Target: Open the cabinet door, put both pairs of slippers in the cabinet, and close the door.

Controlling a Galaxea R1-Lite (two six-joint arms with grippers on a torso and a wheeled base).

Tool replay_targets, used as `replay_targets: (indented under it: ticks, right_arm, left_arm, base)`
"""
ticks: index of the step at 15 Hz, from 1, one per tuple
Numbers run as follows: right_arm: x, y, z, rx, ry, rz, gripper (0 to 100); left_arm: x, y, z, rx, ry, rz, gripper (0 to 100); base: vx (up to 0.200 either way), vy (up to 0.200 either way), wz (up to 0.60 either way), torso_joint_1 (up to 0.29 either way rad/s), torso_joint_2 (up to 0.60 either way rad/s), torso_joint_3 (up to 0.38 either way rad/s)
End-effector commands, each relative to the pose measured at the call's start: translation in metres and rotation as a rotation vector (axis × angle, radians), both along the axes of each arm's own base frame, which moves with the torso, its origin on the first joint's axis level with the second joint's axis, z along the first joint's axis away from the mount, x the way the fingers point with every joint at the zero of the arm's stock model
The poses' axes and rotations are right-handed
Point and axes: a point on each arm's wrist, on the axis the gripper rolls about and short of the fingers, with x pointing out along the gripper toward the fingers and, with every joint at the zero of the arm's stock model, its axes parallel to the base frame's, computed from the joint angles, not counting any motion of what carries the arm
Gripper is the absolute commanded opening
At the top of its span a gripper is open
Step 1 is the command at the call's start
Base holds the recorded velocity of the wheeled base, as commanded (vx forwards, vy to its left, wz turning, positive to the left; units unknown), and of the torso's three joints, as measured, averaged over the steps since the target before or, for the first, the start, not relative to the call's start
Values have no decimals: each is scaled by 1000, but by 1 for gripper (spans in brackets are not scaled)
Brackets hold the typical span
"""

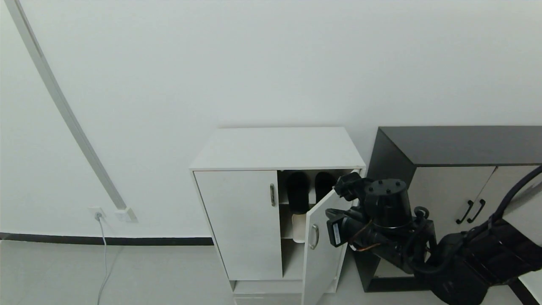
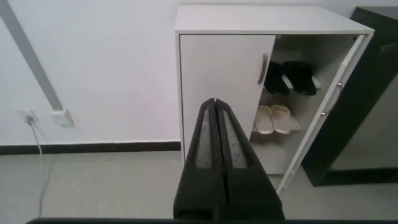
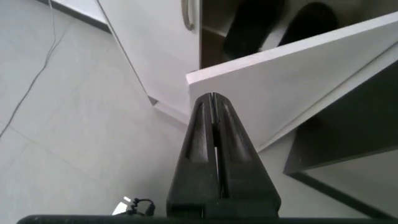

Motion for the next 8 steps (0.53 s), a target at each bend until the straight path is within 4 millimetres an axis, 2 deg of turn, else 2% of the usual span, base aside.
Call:
replay_targets:
  ticks: [1, 2, 5, 7, 8]
  right_arm:
    - [-16, -13, -14, -38, 26, 6, 0]
    - [-20, -16, -18, -39, 36, 7, 0]
    - [-36, -28, -33, -54, 53, 10, 0]
    - [-39, -30, -38, -63, 67, 14, 0]
    - [-38, -29, -40, -67, 72, 14, 0]
  left_arm:
    - [0, 0, 0, -2, 1, 0, 0]
    - [0, 0, 0, 0, 1, 0, 0]
    - [0, 0, 0, 3, 2, -3, 0]
    - [0, 0, 0, 1, 1, -2, 0]
    - [0, 0, 0, 0, 1, -2, 0]
  base:
    - [0, 0, 0, 0, 0, 0]
    - [0, 0, 0, 0, 0, 0]
    - [200, 0, 0, -4, 1, 4]
    - [200, 0, 0, 0, -5, 2]
    - [0, 0, 0, 0, 0, 0]
